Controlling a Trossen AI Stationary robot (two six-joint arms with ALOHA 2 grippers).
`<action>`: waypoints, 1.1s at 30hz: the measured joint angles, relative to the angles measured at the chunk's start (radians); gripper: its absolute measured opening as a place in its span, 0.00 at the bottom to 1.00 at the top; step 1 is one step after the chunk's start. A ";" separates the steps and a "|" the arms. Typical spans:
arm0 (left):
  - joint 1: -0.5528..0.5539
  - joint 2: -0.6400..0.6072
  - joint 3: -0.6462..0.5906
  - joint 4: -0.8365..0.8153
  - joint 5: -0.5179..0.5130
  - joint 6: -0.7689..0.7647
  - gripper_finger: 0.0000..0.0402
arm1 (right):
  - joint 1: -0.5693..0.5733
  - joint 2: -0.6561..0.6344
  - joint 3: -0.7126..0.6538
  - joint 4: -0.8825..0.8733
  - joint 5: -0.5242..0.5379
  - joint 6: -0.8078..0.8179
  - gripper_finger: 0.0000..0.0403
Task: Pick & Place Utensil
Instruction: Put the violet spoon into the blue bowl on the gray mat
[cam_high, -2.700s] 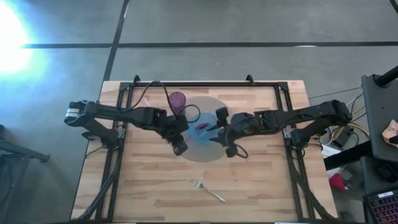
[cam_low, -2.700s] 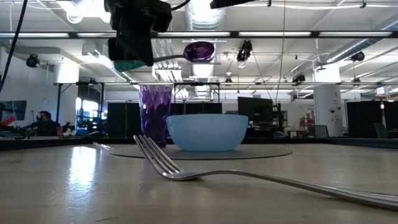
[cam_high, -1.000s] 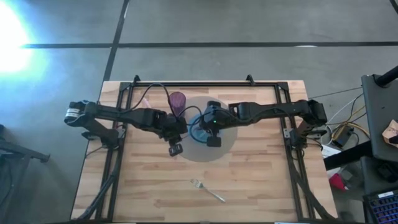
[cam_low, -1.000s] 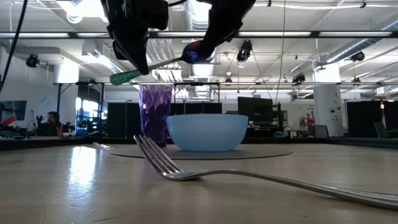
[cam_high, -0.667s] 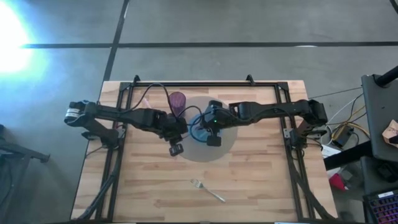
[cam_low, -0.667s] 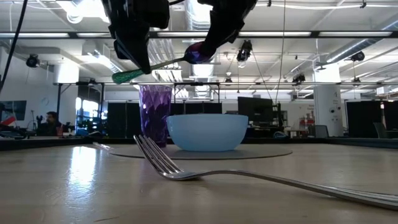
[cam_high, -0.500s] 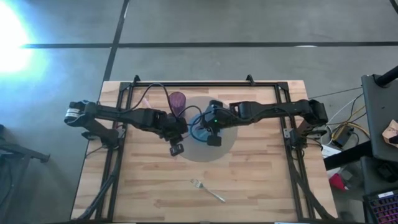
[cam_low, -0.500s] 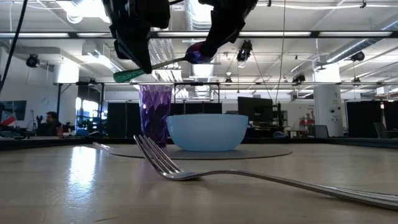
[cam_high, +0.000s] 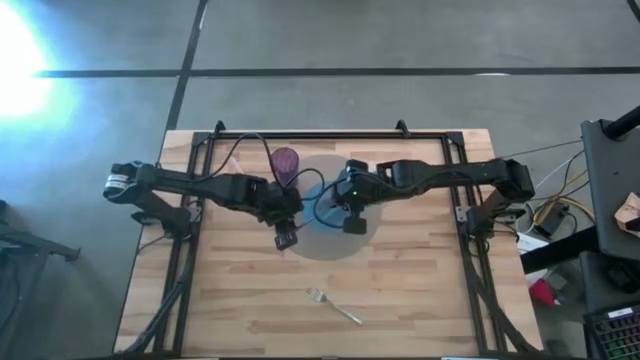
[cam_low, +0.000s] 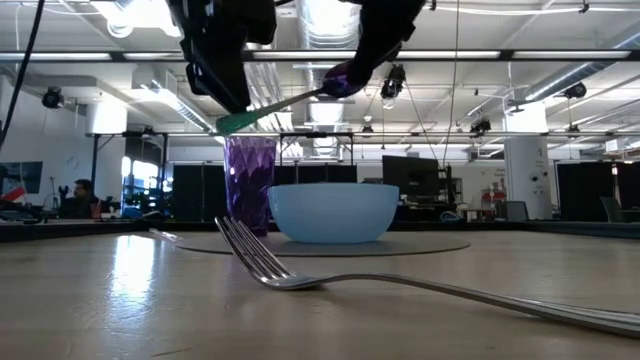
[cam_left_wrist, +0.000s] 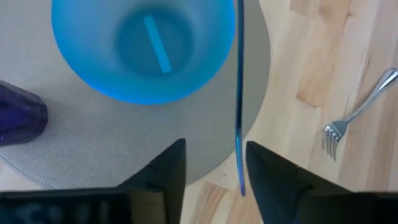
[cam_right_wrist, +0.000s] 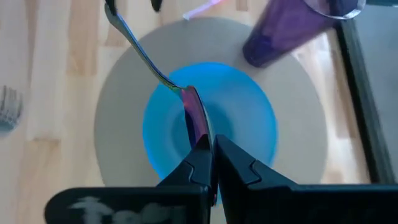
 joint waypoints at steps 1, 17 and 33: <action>0.001 -0.001 0.000 0.003 0.000 0.000 0.41 | 0.000 -0.009 0.000 -0.014 0.016 0.002 0.02; 0.002 -0.069 0.047 0.028 0.005 0.059 0.47 | 0.009 -0.263 -0.141 -0.112 0.179 0.164 0.02; -0.012 -0.076 0.090 0.190 -0.019 0.209 0.47 | 0.030 -0.609 -0.709 0.581 0.256 0.272 0.02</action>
